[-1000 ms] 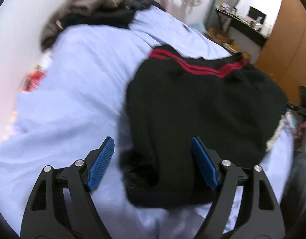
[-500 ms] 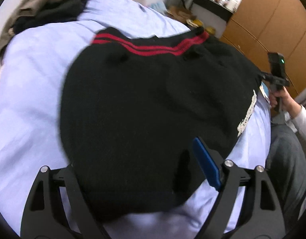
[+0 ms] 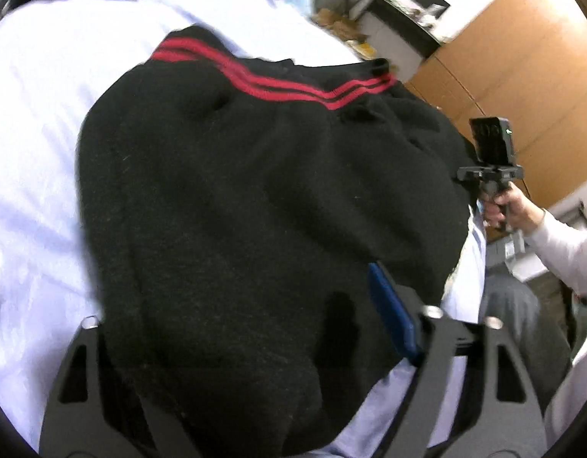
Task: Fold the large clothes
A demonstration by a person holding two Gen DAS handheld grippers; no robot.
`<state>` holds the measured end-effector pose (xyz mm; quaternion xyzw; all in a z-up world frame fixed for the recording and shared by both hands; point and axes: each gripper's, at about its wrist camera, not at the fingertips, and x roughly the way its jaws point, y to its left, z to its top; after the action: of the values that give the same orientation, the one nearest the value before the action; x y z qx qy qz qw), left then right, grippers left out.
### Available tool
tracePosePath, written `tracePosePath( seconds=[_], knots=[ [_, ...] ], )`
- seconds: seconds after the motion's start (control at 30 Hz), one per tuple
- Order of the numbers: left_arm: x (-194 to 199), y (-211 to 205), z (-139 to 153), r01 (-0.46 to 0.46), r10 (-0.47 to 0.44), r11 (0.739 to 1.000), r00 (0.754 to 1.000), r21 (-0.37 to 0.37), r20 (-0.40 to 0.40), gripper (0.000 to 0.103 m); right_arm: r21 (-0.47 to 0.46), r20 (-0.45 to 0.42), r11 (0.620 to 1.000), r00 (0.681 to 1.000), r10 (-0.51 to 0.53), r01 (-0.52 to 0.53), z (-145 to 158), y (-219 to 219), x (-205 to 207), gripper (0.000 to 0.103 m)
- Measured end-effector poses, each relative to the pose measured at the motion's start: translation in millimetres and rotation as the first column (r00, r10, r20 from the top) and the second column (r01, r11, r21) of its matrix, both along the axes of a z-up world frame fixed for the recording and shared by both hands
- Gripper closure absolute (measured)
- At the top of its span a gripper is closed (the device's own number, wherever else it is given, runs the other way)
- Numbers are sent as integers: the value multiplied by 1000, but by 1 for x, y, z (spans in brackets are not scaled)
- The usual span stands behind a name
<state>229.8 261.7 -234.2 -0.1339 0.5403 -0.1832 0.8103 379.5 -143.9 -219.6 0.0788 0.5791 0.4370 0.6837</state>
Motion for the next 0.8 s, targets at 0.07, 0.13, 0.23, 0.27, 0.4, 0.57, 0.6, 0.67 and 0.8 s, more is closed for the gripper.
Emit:
tracePosePath(
  seconds=[0.07,0.13,0.23,0.27,0.4,0.57,0.6,0.67,0.8],
  knots=[
    [7,20,2,-139,137,990,981,-5,-134,89,-20,-124,994,987,-105,104,6,-11,7,66],
    [5,31,20,-209,186,972,964,-111,-188,94,-59,-175,988,973,-148,140,26,-12,2,76],
    [5,15,66,-168,131,973,967,-158,-219,95,-54,-221,989,964,-146,137,72,1,-6,83],
    [5,5,78,-132,96,979,970,-154,-222,95,-55,-232,989,962,-146,137,94,11,-8,83],
    [15,-23,125,-56,-1,976,966,-211,-260,95,-46,-254,986,953,-165,158,164,41,-9,85],
    [30,-4,170,-76,8,962,968,-264,-251,95,-37,-267,975,938,-222,220,210,41,2,86],
    [33,4,177,-86,16,960,967,-268,-252,95,-39,-274,972,933,-232,230,213,38,4,86],
    [39,15,186,-103,30,957,965,-272,-260,95,-26,-307,966,918,-252,257,215,28,7,86],
    [54,30,212,-148,72,946,964,-289,-257,95,5,-346,962,903,-255,274,222,14,22,86]
  ],
)
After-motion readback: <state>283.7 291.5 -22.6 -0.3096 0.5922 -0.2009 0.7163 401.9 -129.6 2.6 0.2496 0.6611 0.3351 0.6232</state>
